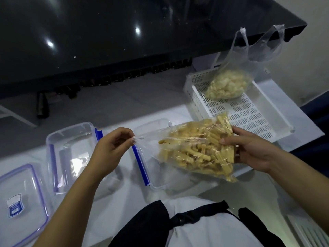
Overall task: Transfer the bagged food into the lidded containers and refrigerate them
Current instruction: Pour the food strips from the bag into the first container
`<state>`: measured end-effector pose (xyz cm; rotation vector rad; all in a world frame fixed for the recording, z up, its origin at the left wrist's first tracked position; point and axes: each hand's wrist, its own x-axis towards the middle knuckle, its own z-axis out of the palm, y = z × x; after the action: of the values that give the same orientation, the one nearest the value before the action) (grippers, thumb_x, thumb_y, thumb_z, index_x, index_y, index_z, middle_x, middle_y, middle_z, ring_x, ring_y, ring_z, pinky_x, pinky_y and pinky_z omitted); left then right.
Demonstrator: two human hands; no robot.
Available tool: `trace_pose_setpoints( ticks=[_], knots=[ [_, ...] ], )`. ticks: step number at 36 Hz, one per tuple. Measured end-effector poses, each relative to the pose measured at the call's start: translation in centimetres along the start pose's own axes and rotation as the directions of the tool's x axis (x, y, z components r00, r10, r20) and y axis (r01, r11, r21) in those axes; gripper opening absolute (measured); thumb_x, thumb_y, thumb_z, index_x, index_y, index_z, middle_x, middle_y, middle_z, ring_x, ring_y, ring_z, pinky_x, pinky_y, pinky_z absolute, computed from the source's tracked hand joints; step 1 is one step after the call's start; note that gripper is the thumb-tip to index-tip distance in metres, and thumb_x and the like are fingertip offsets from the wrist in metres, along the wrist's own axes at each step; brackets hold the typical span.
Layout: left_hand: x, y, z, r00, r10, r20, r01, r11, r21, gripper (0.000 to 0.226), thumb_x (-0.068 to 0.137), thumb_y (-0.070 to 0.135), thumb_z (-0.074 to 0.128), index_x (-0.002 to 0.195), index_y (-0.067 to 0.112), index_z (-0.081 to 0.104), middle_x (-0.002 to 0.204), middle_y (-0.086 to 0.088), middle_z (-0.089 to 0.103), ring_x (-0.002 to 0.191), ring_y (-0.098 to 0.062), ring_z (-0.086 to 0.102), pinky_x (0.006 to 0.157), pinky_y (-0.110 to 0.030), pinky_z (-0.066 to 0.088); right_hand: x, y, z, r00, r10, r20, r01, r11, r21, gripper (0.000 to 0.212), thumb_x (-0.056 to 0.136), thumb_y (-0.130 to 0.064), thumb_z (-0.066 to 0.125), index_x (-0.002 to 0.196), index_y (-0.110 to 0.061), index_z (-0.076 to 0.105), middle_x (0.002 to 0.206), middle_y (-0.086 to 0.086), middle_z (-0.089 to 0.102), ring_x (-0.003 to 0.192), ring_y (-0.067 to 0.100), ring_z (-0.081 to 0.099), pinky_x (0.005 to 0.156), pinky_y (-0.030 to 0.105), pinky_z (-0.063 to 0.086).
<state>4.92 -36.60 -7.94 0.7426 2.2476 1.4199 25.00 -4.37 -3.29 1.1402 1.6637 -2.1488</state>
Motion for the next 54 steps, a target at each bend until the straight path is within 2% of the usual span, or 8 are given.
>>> trace_pose_setpoints(
  ticks=[12, 16, 20, 25, 37, 41, 47, 54],
  knots=[
    [-0.5, -0.3, 1.4, 0.992, -0.011, -0.124, 0.016, 0.999, 0.043, 0.021, 0.096, 0.015, 0.066, 0.093, 0.036, 0.064, 0.090, 0.014, 0.071, 0.083, -0.009, 0.070, 0.071, -0.015, 0.052, 0.9, -1.4, 0.0, 0.999, -0.030, 0.040, 0.030, 1.000, 0.005, 0.050, 0.067, -0.013, 0.079, 0.114, -0.023, 0.069, 0.103, 0.012, 0.074, 0.077, 0.026, 0.071, 0.064, 0.041, 0.060],
    [-0.8, -0.1, 1.4, 0.979, -0.012, -0.202, 0.008, 1.000, -0.022, 0.025, 0.095, 0.015, 0.067, 0.092, 0.039, 0.065, 0.091, 0.014, 0.071, 0.080, -0.010, 0.071, 0.071, -0.013, 0.053, 0.8, -2.4, 0.1, 0.995, -0.069, 0.078, 0.069, 0.998, 0.010, 0.052, 0.067, -0.010, 0.077, 0.117, -0.024, 0.069, 0.104, 0.014, 0.072, 0.074, 0.024, 0.069, 0.056, 0.035, 0.057],
    [-1.2, -0.4, 2.1, 0.989, -0.036, -0.144, 0.051, 0.994, 0.100, 0.024, 0.097, 0.015, 0.065, 0.091, 0.038, 0.062, 0.090, 0.021, 0.068, 0.082, -0.004, 0.068, 0.069, -0.012, 0.051, 1.0, -3.0, 0.5, 0.992, -0.080, 0.094, 0.081, 0.997, -0.006, 0.051, 0.072, -0.005, 0.075, 0.119, -0.023, 0.067, 0.106, 0.019, 0.060, 0.092, 0.034, 0.054, 0.061, 0.036, 0.055],
    [-1.9, -0.3, 3.3, 0.988, -0.036, -0.151, 0.050, 0.995, 0.089, 0.028, 0.097, 0.012, 0.063, 0.093, 0.039, 0.062, 0.090, 0.024, 0.066, 0.082, -0.003, 0.067, 0.068, -0.010, 0.053, 1.4, -3.7, 0.6, 0.991, -0.087, 0.106, 0.089, 0.996, -0.016, 0.056, 0.068, -0.007, 0.075, 0.121, -0.023, 0.067, 0.112, 0.015, 0.070, 0.091, 0.031, 0.065, 0.065, 0.037, 0.057],
    [-2.8, -0.6, 4.9, 0.990, -0.077, -0.120, 0.087, 0.993, 0.081, 0.028, 0.096, 0.012, 0.065, 0.089, 0.039, 0.062, 0.090, 0.020, 0.068, 0.081, -0.007, 0.066, 0.070, -0.015, 0.055, 2.3, -4.2, 1.5, 0.971, -0.103, 0.215, 0.108, 0.994, -0.010, 0.059, 0.065, -0.009, 0.076, 0.123, -0.019, 0.066, 0.118, 0.021, 0.067, 0.101, 0.037, 0.061, 0.084, 0.046, 0.050],
    [-2.8, -0.4, 5.1, 0.990, -0.093, -0.102, 0.102, 0.991, 0.091, 0.027, 0.095, 0.015, 0.066, 0.088, 0.040, 0.062, 0.090, 0.020, 0.067, 0.083, -0.007, 0.065, 0.070, -0.014, 0.054, 2.6, -4.4, 1.9, 0.969, -0.117, 0.219, 0.123, 0.992, -0.013, 0.059, 0.066, -0.008, 0.075, 0.124, -0.016, 0.064, 0.111, 0.016, 0.068, 0.092, 0.032, 0.065, 0.078, 0.043, 0.051],
    [-2.7, -0.4, 5.7, 0.991, -0.126, -0.055, 0.132, 0.983, 0.127, 0.024, 0.094, 0.015, 0.069, 0.087, 0.038, 0.064, 0.088, 0.022, 0.067, 0.079, -0.007, 0.063, 0.067, -0.012, 0.050, 2.9, -4.3, 3.1, 0.961, -0.098, 0.260, 0.102, 0.995, -0.003, 0.059, 0.067, -0.006, 0.075, 0.124, -0.015, 0.065, 0.115, 0.019, 0.066, 0.101, 0.037, 0.061, 0.077, 0.043, 0.052],
    [-2.3, -0.6, 5.7, 0.990, -0.109, -0.089, 0.122, 0.980, 0.157, 0.022, 0.093, 0.016, 0.070, 0.088, 0.036, 0.064, 0.090, 0.018, 0.068, 0.074, -0.003, 0.060, 0.064, -0.006, 0.044, 2.8, -4.8, 3.2, 0.948, -0.110, 0.298, 0.110, 0.994, 0.016, 0.055, 0.065, -0.010, 0.078, 0.118, -0.016, 0.067, 0.105, 0.018, 0.055, 0.088, 0.032, 0.056, 0.061, 0.034, 0.054]
  ],
)
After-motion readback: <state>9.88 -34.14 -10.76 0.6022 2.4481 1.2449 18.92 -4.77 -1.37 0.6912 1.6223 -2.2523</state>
